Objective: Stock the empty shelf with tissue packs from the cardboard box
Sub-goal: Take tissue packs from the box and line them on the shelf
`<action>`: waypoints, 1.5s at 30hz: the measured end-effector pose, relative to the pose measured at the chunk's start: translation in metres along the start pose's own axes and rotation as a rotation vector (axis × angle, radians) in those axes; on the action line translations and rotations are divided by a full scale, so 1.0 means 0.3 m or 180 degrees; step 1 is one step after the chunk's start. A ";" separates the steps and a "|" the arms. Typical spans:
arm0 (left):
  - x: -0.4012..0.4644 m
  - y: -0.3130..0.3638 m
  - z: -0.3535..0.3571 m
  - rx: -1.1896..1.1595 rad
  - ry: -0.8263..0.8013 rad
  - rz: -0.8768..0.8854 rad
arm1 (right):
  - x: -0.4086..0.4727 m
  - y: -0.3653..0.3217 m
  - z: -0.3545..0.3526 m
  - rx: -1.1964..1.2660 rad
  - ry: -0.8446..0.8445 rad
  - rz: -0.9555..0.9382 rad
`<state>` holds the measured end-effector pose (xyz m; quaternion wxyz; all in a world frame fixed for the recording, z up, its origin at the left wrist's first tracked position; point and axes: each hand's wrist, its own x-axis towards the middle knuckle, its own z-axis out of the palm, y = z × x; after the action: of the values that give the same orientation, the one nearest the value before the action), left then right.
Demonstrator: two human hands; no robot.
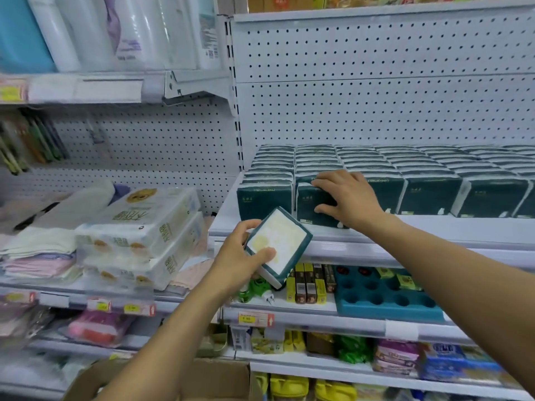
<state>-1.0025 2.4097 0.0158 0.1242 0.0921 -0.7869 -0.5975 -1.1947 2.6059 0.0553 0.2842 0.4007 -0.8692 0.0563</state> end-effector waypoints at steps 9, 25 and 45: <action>0.024 -0.010 -0.031 -0.0160 0.0022 0.0017 | 0.044 0.014 0.038 0.0308 0.0003 0.0041; -0.002 0.099 0.022 -0.1586 -0.0428 -0.0455 | -0.207 -0.164 -0.084 0.2162 0.0532 -0.0101; 0.035 0.203 0.124 0.1425 0.0036 0.1196 | -0.237 -0.108 -0.191 0.1210 0.0865 -0.0337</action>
<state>-1.0238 2.4572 0.0658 0.2136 -0.0268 -0.9017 -0.3749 -1.1087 2.6500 0.0605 0.3206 0.4808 -0.7745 0.2573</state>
